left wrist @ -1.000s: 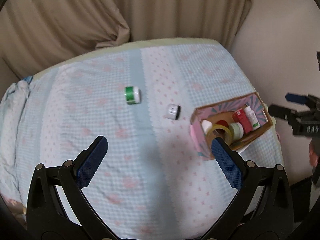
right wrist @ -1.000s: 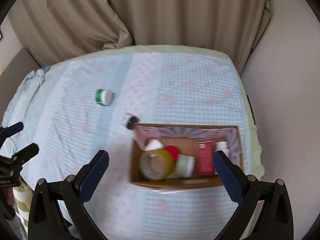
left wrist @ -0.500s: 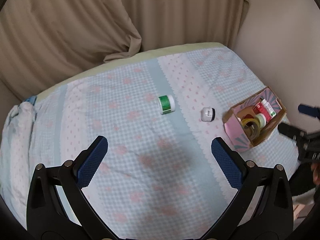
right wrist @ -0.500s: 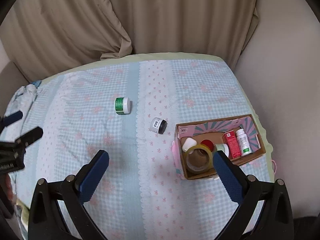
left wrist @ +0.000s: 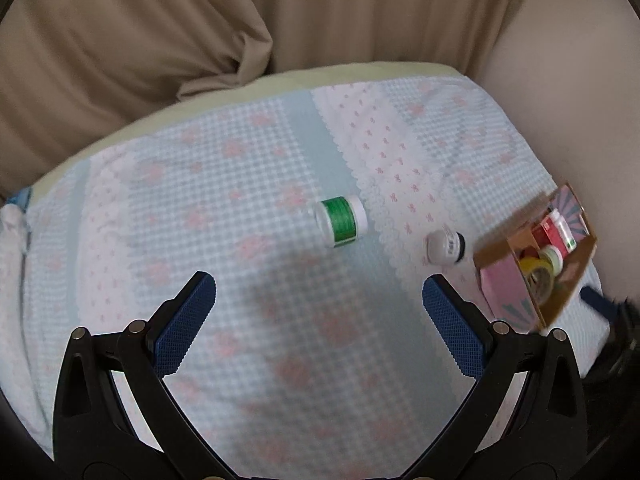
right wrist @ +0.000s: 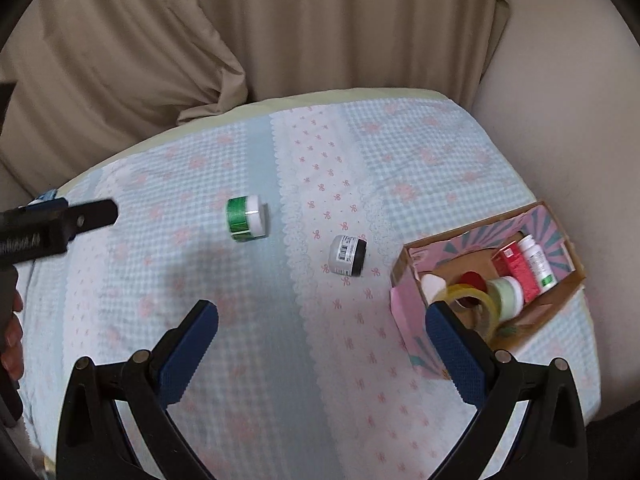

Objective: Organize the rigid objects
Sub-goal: 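Withdraw both tools from the box toward the two remaining jars, then grasp green-labelled white jar with left tool while right tool grasps black-lidded jar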

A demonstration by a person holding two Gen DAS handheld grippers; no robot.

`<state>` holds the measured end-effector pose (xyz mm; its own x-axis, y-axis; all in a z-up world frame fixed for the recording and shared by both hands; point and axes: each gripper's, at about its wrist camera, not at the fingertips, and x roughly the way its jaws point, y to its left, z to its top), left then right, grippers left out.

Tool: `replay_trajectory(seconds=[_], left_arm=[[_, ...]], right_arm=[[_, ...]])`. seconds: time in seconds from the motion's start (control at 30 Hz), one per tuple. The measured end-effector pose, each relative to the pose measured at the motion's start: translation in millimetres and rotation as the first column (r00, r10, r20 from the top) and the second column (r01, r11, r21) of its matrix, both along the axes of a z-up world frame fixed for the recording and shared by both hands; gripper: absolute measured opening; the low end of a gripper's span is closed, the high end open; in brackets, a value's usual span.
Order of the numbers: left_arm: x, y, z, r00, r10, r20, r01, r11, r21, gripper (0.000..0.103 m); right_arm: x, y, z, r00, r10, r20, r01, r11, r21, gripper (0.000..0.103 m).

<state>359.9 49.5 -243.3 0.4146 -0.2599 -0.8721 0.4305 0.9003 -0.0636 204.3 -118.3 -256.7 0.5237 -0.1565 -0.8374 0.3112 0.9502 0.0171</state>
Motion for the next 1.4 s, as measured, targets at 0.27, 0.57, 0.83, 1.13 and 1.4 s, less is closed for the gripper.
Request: replay_trajectory(seconds=[0.27, 0.57, 0.83, 1.13, 1.4], left_arm=[[67, -63, -101, 0.999, -0.022, -0.049, 0.023, 1.0, 0.008, 0.103], [106, -97, -196, 0.998, 0.008, -0.067, -0.008, 1.0, 0.009, 0.091], [116, -103, -221, 0.997, 0.041, -0.06, -0.041, 0.999, 0.004, 0.069], [117, -108, -222, 0.999, 0.023, -0.034, -0.021, 0.999, 0.043, 0.057], [101, -104, -202, 0.999, 0.001, -0.034, -0.001, 1.0, 0.013, 0.055]], right_arm=[[43, -24, -96, 0.985, -0.167, 0.034, 0.167, 0.986, 0.002, 0.103], [94, -53, -176, 0.962, -0.263, 0.072, 0.266, 0.963, -0.033, 0.1], [112, -61, -194, 0.948, -0.313, 0.058, 0.316, 0.947, -0.06, 0.084], [124, -65, -208, 0.961, -0.278, -0.003, 0.277, 0.96, -0.046, 0.046], [114, -64, -196, 0.962, -0.274, 0.004, 0.274, 0.962, -0.011, 0.046]])
